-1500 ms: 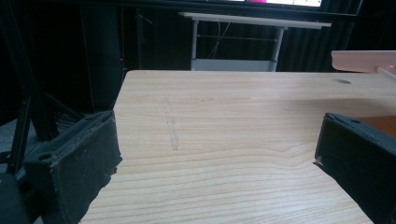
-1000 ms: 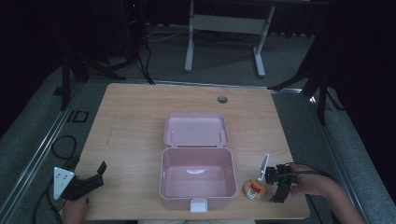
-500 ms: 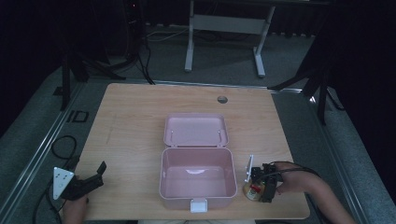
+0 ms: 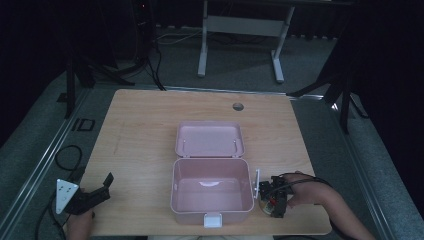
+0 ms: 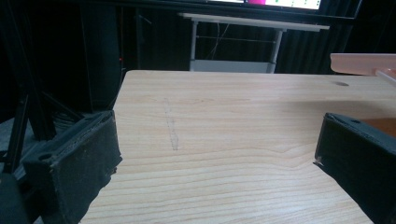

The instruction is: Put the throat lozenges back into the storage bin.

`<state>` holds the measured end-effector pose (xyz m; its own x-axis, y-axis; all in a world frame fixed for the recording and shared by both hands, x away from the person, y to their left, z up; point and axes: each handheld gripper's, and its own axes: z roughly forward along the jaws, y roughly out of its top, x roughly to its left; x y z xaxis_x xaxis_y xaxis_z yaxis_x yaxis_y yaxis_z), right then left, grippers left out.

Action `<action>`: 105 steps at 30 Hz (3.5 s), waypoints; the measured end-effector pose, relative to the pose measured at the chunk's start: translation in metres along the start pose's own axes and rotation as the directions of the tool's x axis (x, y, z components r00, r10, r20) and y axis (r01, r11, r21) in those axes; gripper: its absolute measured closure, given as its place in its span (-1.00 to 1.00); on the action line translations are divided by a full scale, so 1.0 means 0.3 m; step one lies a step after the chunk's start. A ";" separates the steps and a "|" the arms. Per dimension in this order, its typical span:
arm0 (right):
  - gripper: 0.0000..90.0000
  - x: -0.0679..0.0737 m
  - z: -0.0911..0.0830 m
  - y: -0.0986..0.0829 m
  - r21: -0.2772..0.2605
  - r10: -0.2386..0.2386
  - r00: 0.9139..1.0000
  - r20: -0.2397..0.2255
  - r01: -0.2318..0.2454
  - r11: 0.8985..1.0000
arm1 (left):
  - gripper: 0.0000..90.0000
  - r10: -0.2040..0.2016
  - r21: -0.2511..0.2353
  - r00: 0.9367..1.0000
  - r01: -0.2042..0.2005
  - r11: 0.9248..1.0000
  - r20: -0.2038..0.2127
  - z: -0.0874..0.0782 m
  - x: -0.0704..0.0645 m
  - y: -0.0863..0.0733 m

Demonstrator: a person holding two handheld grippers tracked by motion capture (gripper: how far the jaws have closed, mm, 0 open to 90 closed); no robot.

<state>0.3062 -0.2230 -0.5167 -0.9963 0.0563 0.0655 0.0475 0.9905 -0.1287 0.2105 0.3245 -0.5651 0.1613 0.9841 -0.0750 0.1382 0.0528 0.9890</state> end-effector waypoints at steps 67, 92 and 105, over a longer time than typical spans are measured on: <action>-0.56 0.079 -0.553 0.250 -0.125 -0.133 0.991 0.029 0.136 0.983 | -0.99 -0.006 0.002 1.000 0.006 1.000 0.015 0.000 0.004 0.000; -0.56 0.046 -0.336 0.400 -0.079 -0.201 0.979 -0.038 0.197 0.977 | -0.99 -0.007 0.002 1.000 0.006 1.000 0.018 0.000 0.005 0.000; -0.56 0.027 -0.228 0.437 -0.027 -0.213 0.974 -0.075 0.211 0.977 | -0.99 -0.006 0.003 1.000 0.006 1.000 0.019 0.001 0.004 0.001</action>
<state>0.3094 -0.0842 -0.4652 -0.9753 -0.1464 0.1653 -0.1620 0.9831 -0.0850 0.2111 0.3258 -0.5651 0.1791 0.9803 -0.0834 0.1420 0.0582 0.9882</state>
